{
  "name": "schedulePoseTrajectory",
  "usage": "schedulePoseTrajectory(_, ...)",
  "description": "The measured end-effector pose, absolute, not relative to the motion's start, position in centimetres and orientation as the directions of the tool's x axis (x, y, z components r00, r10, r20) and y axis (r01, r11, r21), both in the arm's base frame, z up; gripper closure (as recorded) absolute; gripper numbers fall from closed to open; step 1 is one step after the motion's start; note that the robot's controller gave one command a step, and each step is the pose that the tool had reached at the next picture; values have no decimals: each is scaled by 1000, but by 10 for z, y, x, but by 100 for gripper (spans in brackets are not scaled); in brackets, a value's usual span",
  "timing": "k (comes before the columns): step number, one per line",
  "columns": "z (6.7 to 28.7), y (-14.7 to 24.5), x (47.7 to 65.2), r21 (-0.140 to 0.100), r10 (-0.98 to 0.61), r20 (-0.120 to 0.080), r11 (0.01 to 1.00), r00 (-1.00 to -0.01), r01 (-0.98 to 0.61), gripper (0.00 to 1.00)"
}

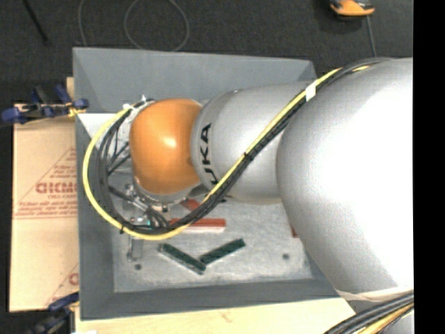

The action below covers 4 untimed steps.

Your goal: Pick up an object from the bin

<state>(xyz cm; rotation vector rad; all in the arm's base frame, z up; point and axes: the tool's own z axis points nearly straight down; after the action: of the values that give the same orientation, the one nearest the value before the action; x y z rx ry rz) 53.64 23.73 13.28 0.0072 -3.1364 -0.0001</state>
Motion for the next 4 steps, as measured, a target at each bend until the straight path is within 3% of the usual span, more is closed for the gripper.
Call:
schedulePoseTrajectory(1,66,162,544,-5,-21,3,1000,-1000,-21,0)
schedulePoseTrajectory(2,71,68,483,-1,13,-8,1000,-1000,13,0)
schedulePoseTrajectory(3,70,73,482,2,10,-3,1000,-1000,10,100)
schedulePoseTrajectory(4,71,73,484,2,13,-8,1000,-1000,13,0)
